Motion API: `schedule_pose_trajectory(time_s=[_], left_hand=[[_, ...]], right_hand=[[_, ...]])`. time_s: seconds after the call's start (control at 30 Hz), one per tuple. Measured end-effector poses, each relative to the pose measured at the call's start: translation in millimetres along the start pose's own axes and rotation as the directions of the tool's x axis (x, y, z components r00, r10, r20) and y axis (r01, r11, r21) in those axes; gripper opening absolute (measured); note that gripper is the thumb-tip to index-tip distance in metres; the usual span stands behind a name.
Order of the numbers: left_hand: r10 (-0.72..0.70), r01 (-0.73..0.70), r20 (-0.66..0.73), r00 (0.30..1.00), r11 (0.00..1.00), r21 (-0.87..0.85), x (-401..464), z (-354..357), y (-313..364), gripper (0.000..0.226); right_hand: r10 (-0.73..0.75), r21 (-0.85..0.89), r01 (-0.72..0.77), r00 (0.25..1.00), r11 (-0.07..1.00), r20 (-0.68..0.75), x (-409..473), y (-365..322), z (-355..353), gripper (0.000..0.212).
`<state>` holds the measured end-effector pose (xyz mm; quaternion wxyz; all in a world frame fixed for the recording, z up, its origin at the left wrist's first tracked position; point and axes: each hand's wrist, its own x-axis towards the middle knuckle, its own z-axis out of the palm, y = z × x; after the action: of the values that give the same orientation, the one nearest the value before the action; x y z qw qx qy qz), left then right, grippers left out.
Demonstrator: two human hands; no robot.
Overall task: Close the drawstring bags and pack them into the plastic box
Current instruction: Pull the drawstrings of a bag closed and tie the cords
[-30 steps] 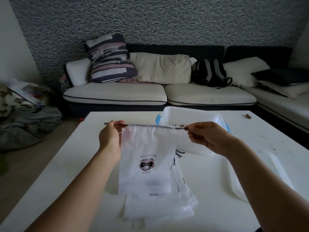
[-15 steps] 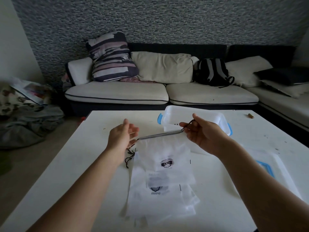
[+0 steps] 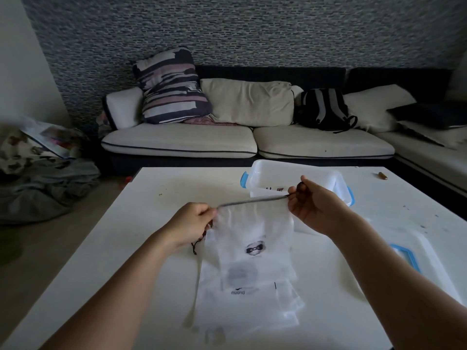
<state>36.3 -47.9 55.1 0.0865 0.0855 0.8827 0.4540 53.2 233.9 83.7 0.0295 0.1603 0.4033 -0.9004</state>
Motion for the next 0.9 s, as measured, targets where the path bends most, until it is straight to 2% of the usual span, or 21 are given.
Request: schedule_pose_trajectory(time_s=[0.07,0.13,0.2,0.3,0.37,0.4,0.47,0.57,0.63,0.73,0.8,0.9], left_hand=[[-0.017,0.012,-0.062,0.998,0.997,-0.074,2,-1,2,0.037],[-0.071,0.042,-0.118,0.991,0.972,-0.229,2,-1,9,0.037],[-0.138,0.068,-0.122,0.983,0.887,-0.456,2,-2,14,0.038],[-0.155,0.061,-0.037,0.987,0.581,-0.812,4,-5,17,0.034],[-0.162,0.046,-0.006,0.987,0.315,-0.948,9,-9,19,0.029],[-0.177,0.017,-0.022,0.984,0.214,-0.977,12,-16,18,0.028],[-0.215,-0.076,-0.093,0.972,0.085,-0.993,20,-37,6,0.035],[-0.311,-0.200,-0.180,0.933,-0.033,-0.979,30,-68,-16,0.045],[-0.357,-0.251,-0.215,0.909,-0.056,-0.966,29,-68,-17,0.043],[-0.340,-0.251,-0.245,0.908,0.026,-0.968,20,-52,3,0.034],[-0.257,-0.186,-0.210,0.943,0.112,-0.976,10,-40,15,0.033],[0.005,-0.119,-0.122,0.993,0.262,-0.958,-8,-19,33,0.018]], right_hand=[[0.002,-0.021,-0.002,1.000,1.000,-0.012,2,0,-2,0.040],[0.000,-0.049,-0.002,1.000,0.999,-0.030,4,1,-3,0.040],[-0.005,-0.072,0.002,0.999,0.997,-0.042,5,2,-3,0.040],[0.005,-0.087,-0.008,0.999,0.996,-0.033,7,5,-1,0.040],[0.007,-0.084,-0.008,1.000,0.996,-0.011,9,6,-1,0.040],[-0.008,-0.069,0.008,1.000,0.998,-0.009,11,3,-1,0.040],[-0.084,-0.003,0.084,0.996,0.996,-0.040,13,-12,-5,0.040],[-0.192,0.043,0.198,0.974,0.979,-0.117,15,-36,-15,0.041],[-0.209,0.027,0.215,0.967,0.976,-0.143,18,-38,-18,0.041],[-0.220,-0.052,0.215,0.966,0.975,-0.139,17,-23,-8,0.040],[-0.177,-0.119,0.172,0.984,0.978,-0.031,7,-11,7,0.038],[-0.131,-0.285,0.202,0.960,0.937,0.248,-17,4,31,0.034]])
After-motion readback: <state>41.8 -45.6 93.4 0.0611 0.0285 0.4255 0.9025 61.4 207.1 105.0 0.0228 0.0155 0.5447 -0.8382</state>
